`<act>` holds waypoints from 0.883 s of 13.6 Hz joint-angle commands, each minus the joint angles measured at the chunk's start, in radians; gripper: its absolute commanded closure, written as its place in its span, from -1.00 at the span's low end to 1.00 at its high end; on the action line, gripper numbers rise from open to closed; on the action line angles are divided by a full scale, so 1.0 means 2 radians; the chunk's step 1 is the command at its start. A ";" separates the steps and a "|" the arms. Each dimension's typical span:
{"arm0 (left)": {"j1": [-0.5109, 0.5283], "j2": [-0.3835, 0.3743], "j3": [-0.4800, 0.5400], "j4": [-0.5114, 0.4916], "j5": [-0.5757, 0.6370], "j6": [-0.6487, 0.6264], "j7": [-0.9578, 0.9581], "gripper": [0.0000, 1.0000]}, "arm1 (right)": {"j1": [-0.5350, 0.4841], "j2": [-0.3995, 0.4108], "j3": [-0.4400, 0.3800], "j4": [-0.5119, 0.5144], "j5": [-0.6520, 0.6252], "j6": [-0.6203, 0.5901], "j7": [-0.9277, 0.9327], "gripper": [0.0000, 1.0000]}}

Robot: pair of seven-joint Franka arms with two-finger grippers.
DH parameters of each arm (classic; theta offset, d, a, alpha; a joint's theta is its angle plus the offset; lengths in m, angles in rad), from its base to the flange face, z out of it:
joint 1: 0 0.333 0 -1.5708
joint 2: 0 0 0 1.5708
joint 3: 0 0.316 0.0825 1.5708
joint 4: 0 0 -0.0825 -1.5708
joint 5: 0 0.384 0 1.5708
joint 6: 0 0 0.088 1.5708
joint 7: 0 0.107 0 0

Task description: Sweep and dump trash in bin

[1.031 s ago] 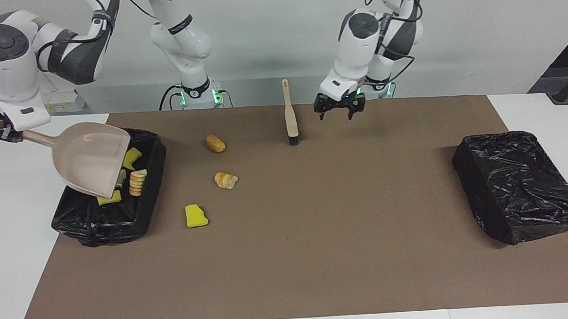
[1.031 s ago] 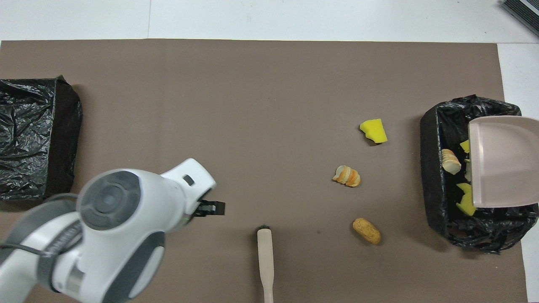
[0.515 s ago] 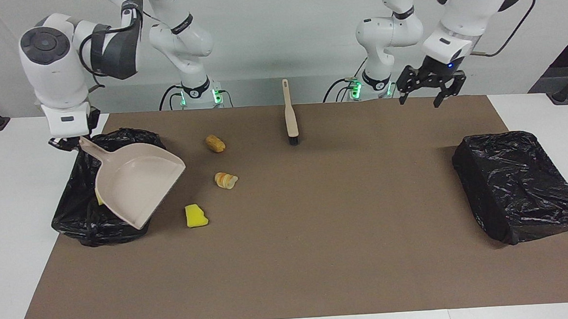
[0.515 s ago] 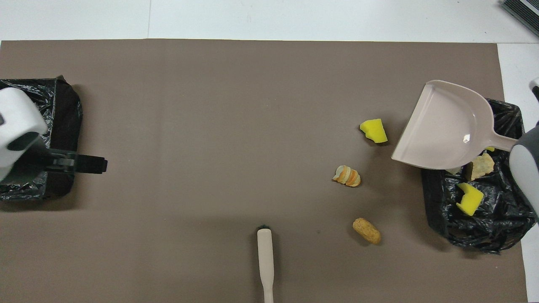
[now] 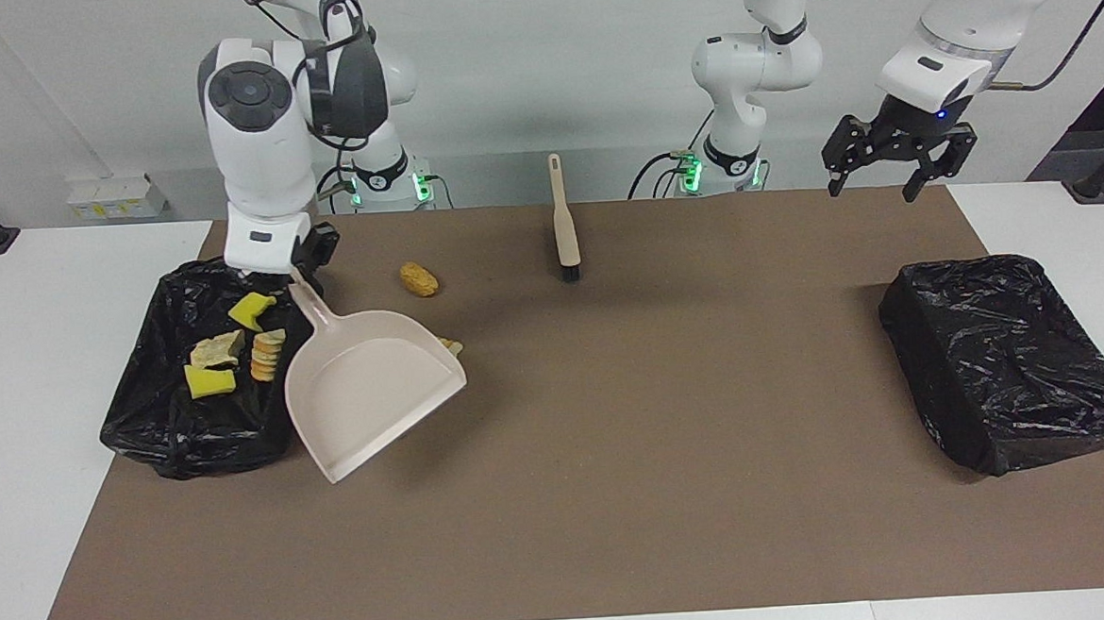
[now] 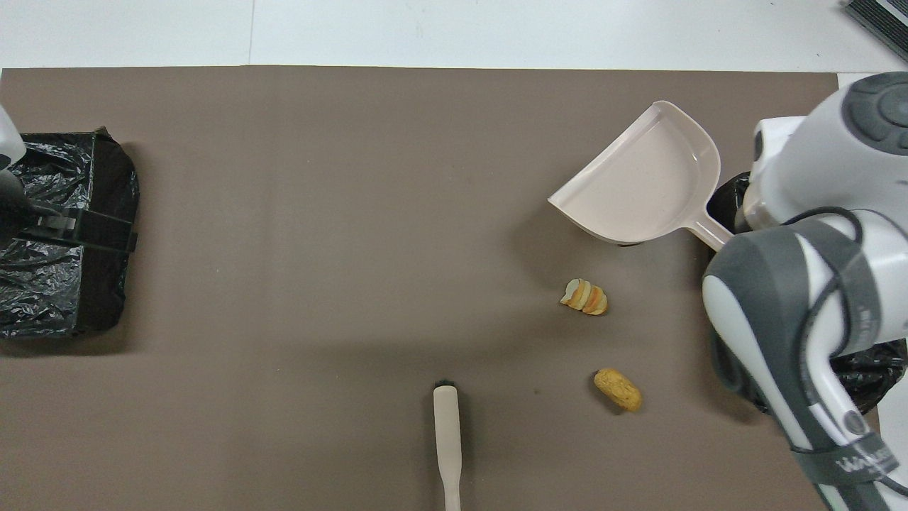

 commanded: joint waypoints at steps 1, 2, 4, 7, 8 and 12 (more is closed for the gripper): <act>0.002 0.005 -0.001 0.017 0.006 -0.011 0.005 -1.00 | 0.036 0.021 -0.002 0.007 0.039 0.023 0.099 1.00; 0.001 0.005 -0.001 0.017 0.006 -0.011 0.004 -1.00 | 0.053 0.030 -0.002 0.008 0.056 0.039 0.143 1.00; 0.000 0.004 -0.002 0.016 0.006 -0.013 0.004 -1.00 | 0.083 0.043 -0.002 0.010 0.085 0.067 0.207 1.00; -0.003 0.002 -0.002 0.014 0.006 -0.018 0.003 -1.00 | 0.130 0.086 -0.002 0.011 0.088 0.108 0.309 1.00; -0.002 0.001 -0.002 0.012 0.006 -0.018 0.005 -1.00 | 0.146 0.100 -0.002 0.012 0.088 0.123 0.340 1.00; -0.003 0.001 -0.002 0.013 0.006 -0.020 0.006 -1.00 | 0.212 0.182 -0.002 0.068 0.093 0.164 0.474 1.00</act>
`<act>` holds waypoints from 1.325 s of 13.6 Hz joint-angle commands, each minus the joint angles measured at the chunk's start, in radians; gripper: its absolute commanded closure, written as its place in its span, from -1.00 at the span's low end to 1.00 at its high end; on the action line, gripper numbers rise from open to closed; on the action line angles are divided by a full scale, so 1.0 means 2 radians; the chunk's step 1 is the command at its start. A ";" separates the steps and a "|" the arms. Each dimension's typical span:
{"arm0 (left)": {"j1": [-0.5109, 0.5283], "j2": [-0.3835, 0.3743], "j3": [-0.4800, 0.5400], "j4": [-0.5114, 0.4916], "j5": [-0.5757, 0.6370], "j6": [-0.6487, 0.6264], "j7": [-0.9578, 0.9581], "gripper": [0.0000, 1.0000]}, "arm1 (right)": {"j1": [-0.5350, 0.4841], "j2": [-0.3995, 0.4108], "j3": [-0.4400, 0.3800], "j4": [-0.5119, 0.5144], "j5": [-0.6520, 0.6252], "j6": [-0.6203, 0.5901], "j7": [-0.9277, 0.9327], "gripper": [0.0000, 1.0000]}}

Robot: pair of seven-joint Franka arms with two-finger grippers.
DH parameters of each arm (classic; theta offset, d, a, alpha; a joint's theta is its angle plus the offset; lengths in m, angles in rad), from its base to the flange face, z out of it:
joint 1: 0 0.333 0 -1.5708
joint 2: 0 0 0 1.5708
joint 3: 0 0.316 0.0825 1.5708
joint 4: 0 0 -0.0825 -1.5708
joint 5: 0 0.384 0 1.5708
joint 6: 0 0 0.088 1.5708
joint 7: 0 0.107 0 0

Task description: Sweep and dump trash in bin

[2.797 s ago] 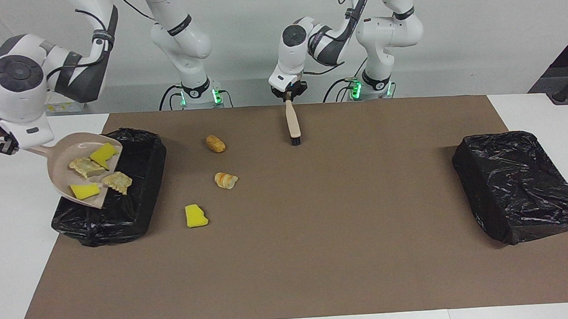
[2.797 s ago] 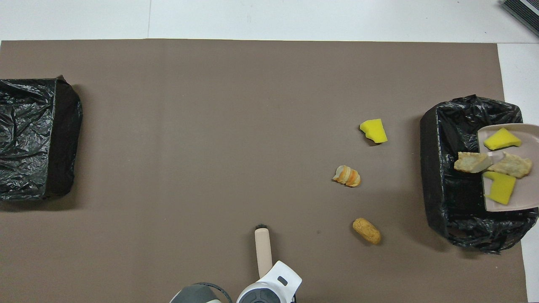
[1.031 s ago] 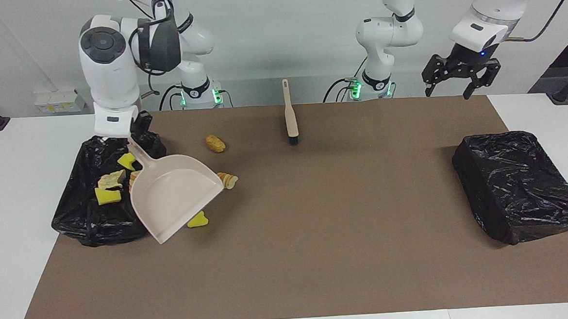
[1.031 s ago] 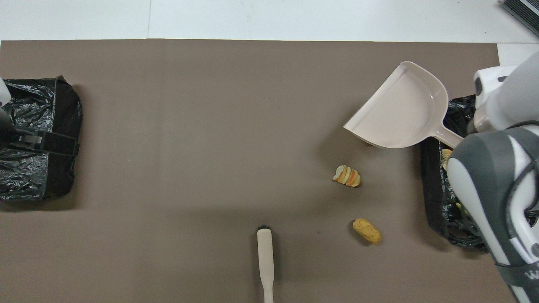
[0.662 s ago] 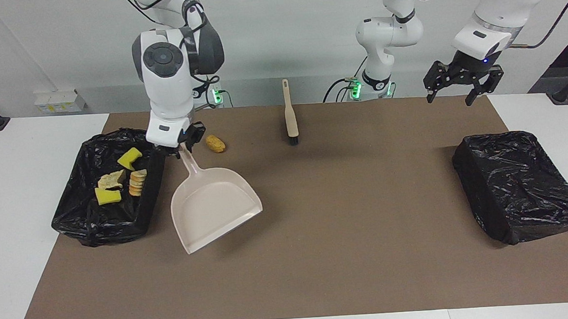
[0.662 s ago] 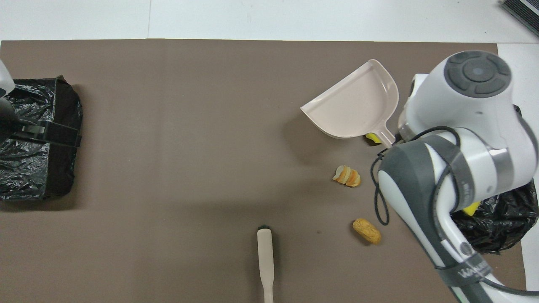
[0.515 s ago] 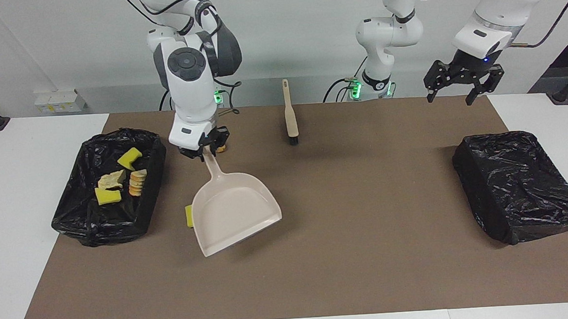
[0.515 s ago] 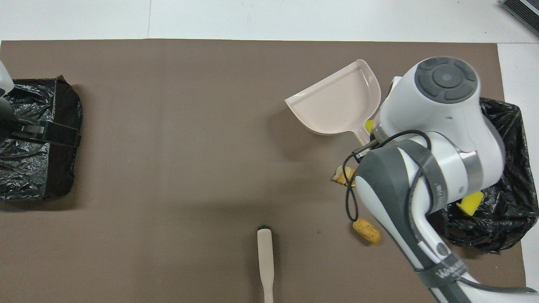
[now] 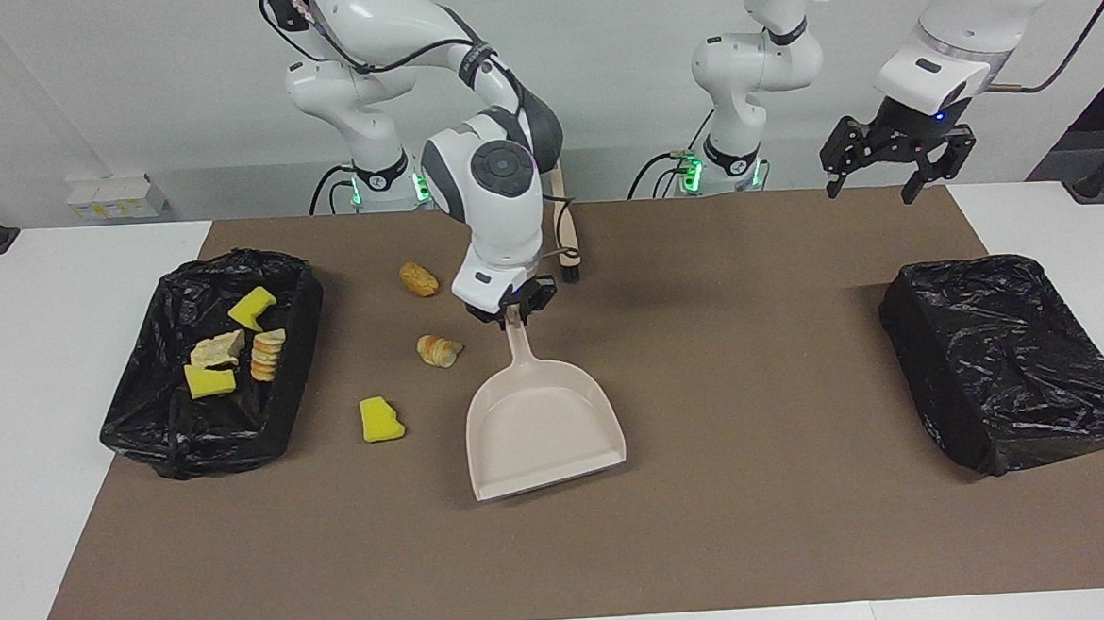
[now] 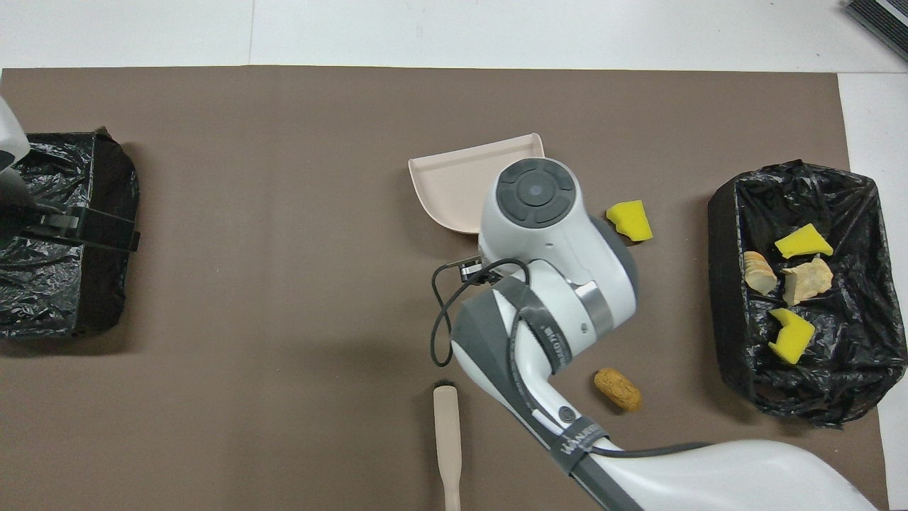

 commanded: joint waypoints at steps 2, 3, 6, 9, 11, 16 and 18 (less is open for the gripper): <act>0.000 0.000 0.001 0.008 0.008 -0.012 0.006 -1.00 | 0.034 0.057 -0.002 0.046 0.026 0.038 0.090 1.00; 0.001 0.001 0.001 0.009 0.009 -0.010 0.006 -1.00 | 0.036 0.056 -0.002 0.046 0.047 0.046 0.094 1.00; 0.018 0.005 -0.002 0.012 0.009 -0.012 0.008 -1.00 | 0.041 0.055 -0.002 0.046 0.064 0.047 0.105 1.00; 0.038 0.006 -0.014 0.015 0.008 -0.012 0.015 -1.00 | 0.038 0.055 -0.002 0.038 0.063 0.050 0.099 0.45; 0.044 0.006 -0.020 0.014 0.008 -0.008 0.015 -1.00 | 0.041 0.052 -0.002 0.039 0.061 0.044 0.099 -1.00; 0.041 -0.002 -0.024 0.008 0.008 -0.012 0.014 -1.00 | 0.032 0.014 0.001 0.032 0.066 -0.053 0.078 -1.00; 0.041 -0.002 -0.024 0.008 0.010 -0.012 0.012 -1.00 | 0.033 -0.029 0.000 0.003 0.099 -0.091 0.065 -1.00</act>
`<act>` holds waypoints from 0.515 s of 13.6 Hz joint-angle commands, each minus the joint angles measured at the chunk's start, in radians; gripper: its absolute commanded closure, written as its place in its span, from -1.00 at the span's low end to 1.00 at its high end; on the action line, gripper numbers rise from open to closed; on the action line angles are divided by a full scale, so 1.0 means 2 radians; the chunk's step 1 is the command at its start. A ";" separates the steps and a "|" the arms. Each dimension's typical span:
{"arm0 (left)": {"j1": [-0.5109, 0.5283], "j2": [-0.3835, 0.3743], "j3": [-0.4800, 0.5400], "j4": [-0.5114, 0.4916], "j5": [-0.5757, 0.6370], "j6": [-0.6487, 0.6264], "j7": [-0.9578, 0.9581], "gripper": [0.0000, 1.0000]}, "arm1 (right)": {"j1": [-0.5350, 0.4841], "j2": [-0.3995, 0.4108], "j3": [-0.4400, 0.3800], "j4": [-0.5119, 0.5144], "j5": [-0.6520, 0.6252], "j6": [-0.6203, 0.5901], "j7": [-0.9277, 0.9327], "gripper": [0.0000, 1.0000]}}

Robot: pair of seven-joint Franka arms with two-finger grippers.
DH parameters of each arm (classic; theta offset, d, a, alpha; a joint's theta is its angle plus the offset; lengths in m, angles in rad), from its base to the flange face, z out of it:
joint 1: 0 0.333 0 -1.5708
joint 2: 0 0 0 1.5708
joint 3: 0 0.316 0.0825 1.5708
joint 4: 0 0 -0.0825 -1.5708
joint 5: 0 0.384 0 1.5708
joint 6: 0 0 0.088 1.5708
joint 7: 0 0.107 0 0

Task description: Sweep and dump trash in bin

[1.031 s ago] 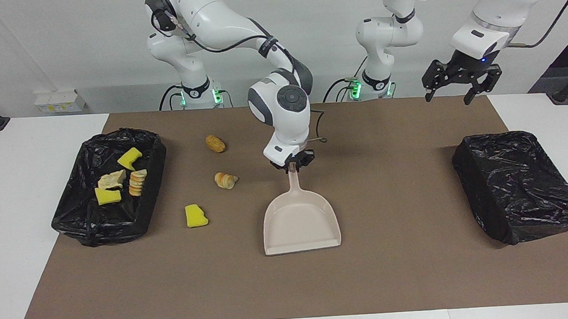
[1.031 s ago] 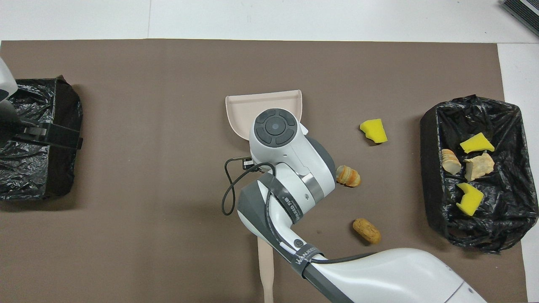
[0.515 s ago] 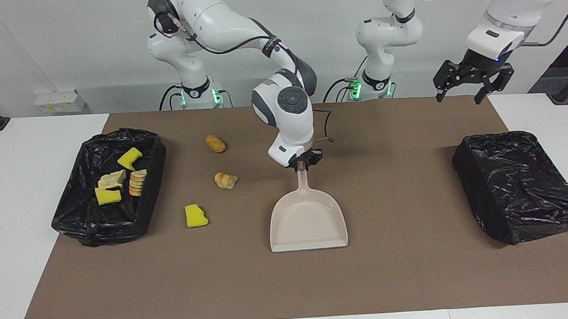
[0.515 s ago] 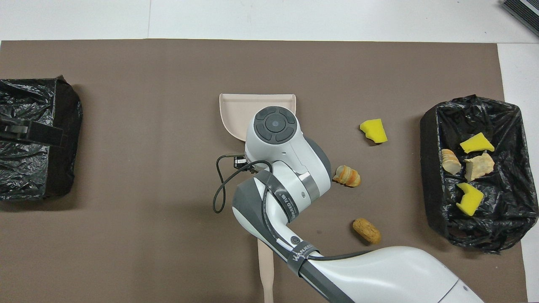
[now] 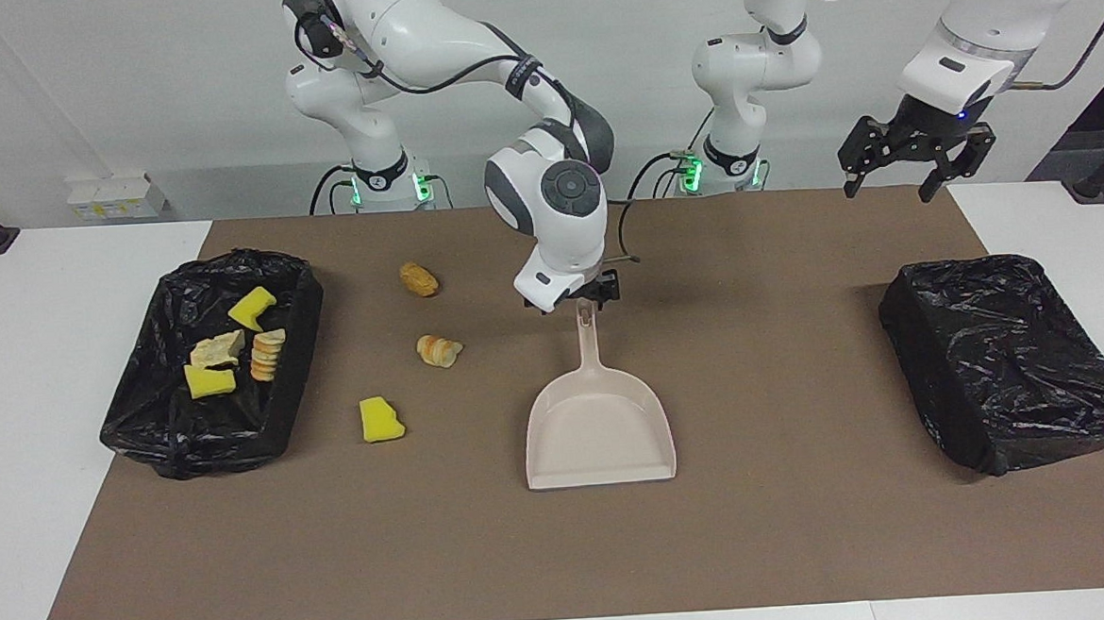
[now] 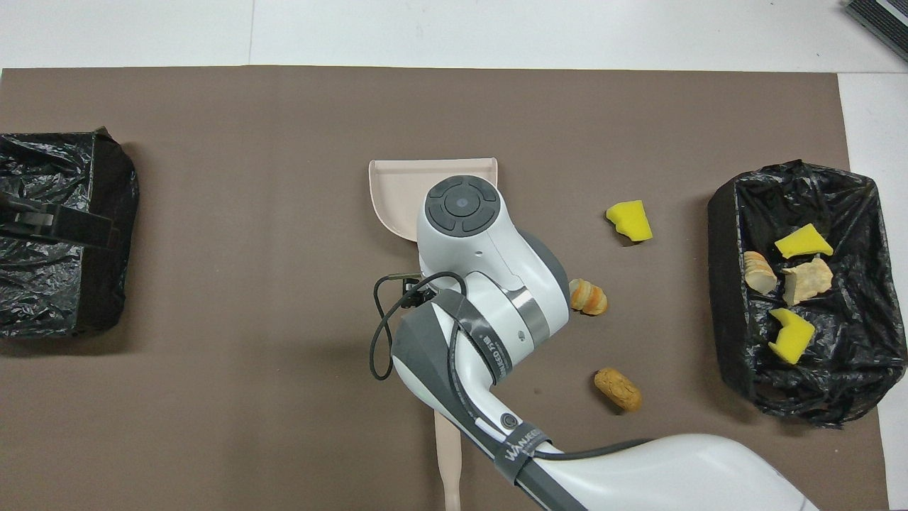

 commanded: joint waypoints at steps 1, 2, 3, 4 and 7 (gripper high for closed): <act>0.003 -0.001 -0.004 0.007 0.008 -0.013 0.002 -1.00 | -0.006 -0.074 0.001 -0.060 0.048 -0.032 -0.025 -1.00; 0.003 -0.002 -0.004 0.007 0.008 -0.011 0.002 -1.00 | -0.004 -0.100 0.001 -0.088 0.063 -0.040 -0.017 -1.00; 0.003 -0.003 -0.004 0.007 0.008 -0.012 0.002 -1.00 | -0.001 -0.121 0.001 -0.120 0.072 -0.042 -0.016 -1.00; 0.003 -0.005 -0.004 0.007 0.008 -0.012 0.002 -1.00 | 0.003 -0.143 0.001 -0.157 0.077 -0.036 -0.016 -1.00; 0.005 -0.018 0.000 0.007 0.007 -0.014 0.001 -1.00 | 0.036 -0.205 0.003 -0.256 0.094 0.003 -0.017 -1.00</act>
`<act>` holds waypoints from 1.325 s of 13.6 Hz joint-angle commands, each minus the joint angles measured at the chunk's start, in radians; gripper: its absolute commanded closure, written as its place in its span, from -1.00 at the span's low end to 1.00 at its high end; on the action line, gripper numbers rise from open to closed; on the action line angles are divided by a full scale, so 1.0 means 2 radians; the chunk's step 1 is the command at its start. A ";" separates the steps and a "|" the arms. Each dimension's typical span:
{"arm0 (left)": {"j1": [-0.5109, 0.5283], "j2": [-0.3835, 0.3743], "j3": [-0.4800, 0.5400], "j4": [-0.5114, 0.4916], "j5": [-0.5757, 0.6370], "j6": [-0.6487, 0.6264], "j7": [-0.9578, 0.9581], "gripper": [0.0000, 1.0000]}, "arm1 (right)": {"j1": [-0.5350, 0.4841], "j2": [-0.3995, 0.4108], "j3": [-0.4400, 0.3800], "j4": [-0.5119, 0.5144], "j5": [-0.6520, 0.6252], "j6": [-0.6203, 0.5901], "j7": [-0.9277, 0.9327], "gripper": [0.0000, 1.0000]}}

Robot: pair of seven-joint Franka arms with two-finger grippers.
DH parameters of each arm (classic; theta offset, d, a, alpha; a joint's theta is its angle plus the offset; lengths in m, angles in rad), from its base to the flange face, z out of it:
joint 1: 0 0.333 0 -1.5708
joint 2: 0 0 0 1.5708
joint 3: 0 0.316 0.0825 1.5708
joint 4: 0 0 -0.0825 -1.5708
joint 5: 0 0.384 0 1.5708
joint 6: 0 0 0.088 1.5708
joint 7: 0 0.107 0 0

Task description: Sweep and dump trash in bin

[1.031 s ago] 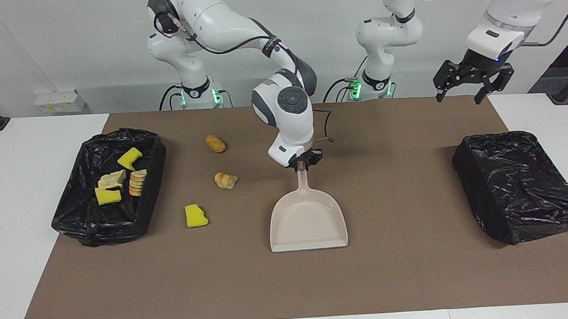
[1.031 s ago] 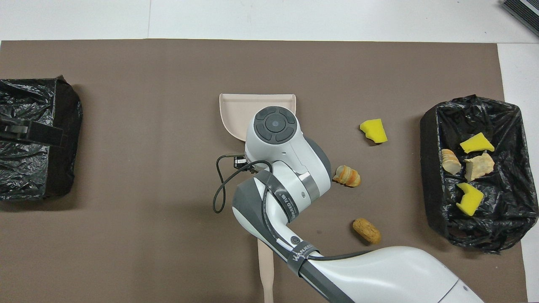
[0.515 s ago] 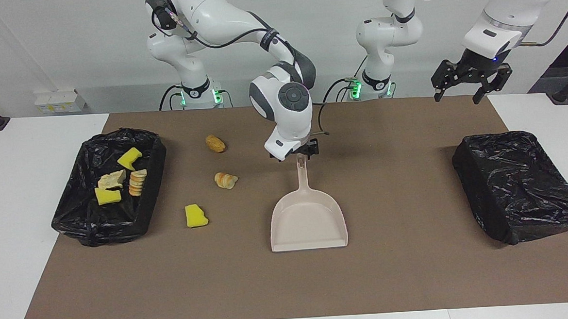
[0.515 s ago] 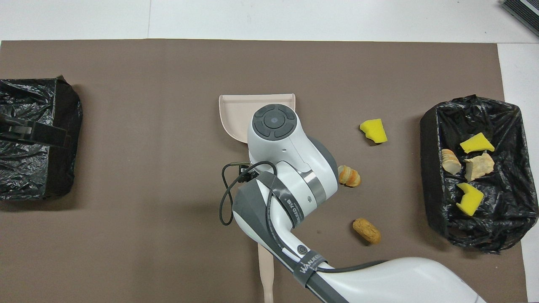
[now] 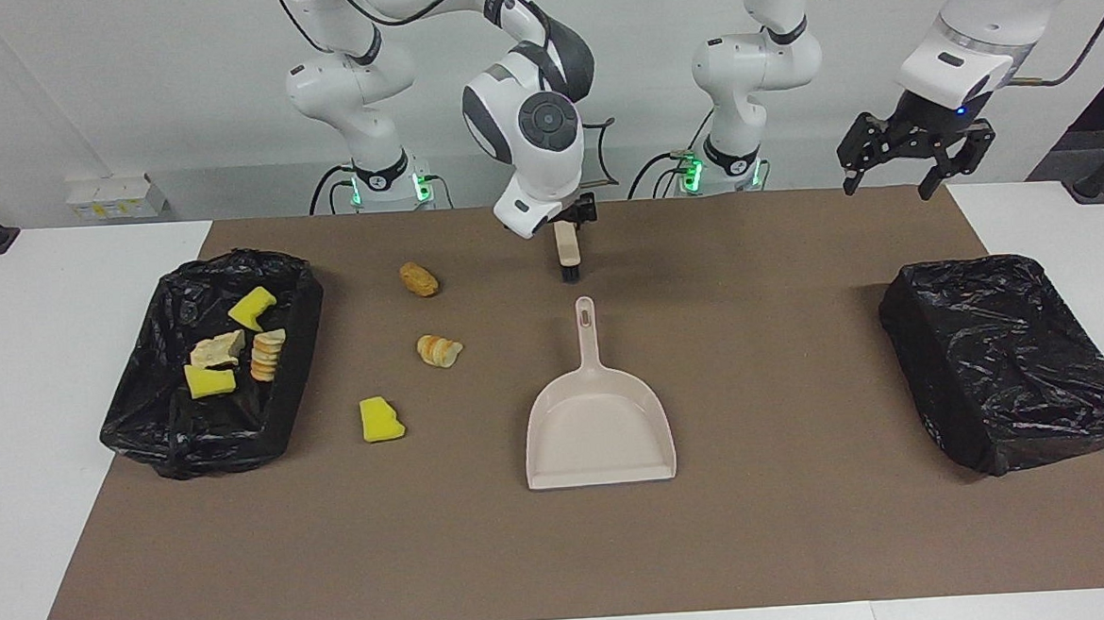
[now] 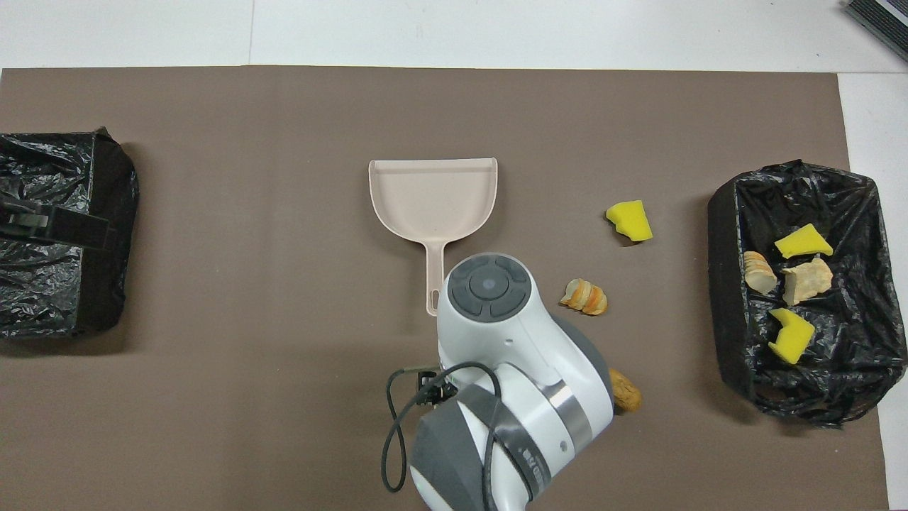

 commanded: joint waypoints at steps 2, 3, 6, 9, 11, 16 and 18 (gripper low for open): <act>0.005 -0.012 -0.002 0.006 0.007 -0.012 -0.001 -1.00 | 0.037 -0.092 0.000 -0.144 0.049 0.087 -0.011 -1.00; 0.005 -0.013 -0.002 0.004 0.007 -0.013 -0.001 -1.00 | 0.046 -0.105 0.000 -0.166 0.064 0.105 -0.010 -1.00; 0.002 -0.022 -0.005 -0.011 0.003 -0.005 0.000 -1.00 | 0.086 -0.103 0.000 -0.194 0.076 0.138 0.027 -0.90; 0.002 -0.023 -0.028 -0.034 0.002 -0.003 -0.002 -1.00 | 0.110 -0.091 0.000 -0.216 0.076 0.169 0.029 -0.74; 0.002 -0.024 -0.061 -0.059 0.002 0.010 -0.009 -1.00 | 0.123 -0.087 0.000 -0.226 0.076 0.174 0.030 -0.59; 0.002 -0.024 -0.153 -0.151 0.001 0.122 -0.121 -1.00 | 0.124 -0.083 0.000 -0.220 0.078 0.174 0.042 0.81; 0.002 -0.016 -0.181 -0.171 -0.009 0.163 -0.141 -1.00 | 0.123 -0.083 -0.001 -0.219 0.078 0.173 0.042 1.00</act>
